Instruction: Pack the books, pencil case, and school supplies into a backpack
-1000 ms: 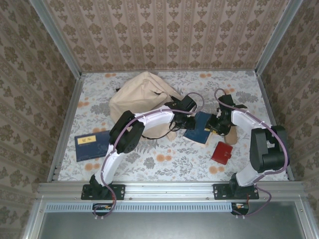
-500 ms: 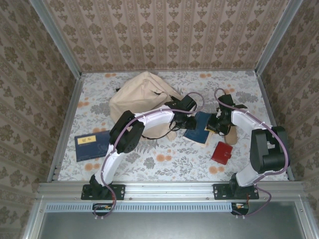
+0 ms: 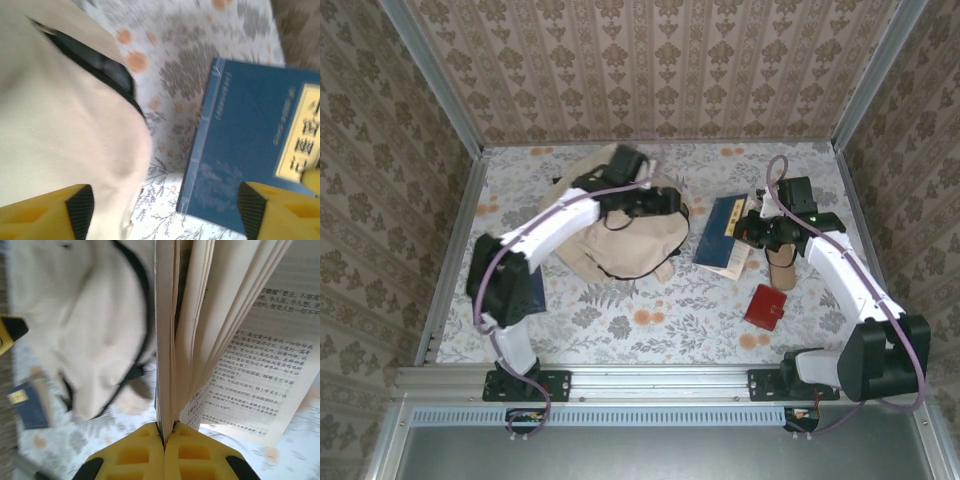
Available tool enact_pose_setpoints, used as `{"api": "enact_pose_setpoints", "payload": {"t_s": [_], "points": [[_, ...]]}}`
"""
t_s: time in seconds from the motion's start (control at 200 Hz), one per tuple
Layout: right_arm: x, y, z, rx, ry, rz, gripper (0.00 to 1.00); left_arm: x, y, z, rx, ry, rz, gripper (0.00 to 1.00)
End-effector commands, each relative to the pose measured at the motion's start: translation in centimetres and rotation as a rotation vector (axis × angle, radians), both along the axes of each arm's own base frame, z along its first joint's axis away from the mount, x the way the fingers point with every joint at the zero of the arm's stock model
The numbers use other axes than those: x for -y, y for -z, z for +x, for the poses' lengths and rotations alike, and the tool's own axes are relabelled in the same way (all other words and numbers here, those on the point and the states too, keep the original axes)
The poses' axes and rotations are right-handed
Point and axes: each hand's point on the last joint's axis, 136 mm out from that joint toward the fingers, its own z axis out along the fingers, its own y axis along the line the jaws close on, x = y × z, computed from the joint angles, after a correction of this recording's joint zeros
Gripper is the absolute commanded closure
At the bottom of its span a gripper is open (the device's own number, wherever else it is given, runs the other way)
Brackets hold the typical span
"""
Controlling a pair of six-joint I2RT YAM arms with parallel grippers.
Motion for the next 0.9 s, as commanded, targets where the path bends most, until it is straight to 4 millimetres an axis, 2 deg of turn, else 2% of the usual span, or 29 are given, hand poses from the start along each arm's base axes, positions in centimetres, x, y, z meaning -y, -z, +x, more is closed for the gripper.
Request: {"api": "enact_pose_setpoints", "payload": {"t_s": [0.0,0.2,0.325,0.52,0.72,0.895], "points": [[-3.7,-5.3,-0.1,0.149,-0.171,0.200,0.99,-1.0,-0.1,-1.7,-0.037,0.051,-0.082,0.15],[-6.8,-8.5,-0.4,0.212,-0.294,0.362,0.99,-1.9,-2.9,-3.4,-0.017,0.113,-0.318,0.00],[-8.1,-9.4,-0.1,0.206,-0.349,0.440,0.99,-1.8,-3.7,-3.9,-0.021,0.140,-0.403,0.00],[-9.4,-10.6,0.1,0.208,-0.411,0.500,0.99,-1.0,-4.2,-3.5,-0.072,0.164,-0.501,0.00],[-9.7,-10.2,0.1,0.187,-0.432,0.506,0.99,-0.6,-6.1,-3.7,-0.026,0.224,-0.569,0.08],[-9.6,-9.5,0.3,0.171,-0.422,0.484,0.99,-0.6,-6.5,-4.3,-0.025,0.254,-0.598,0.20]]}}
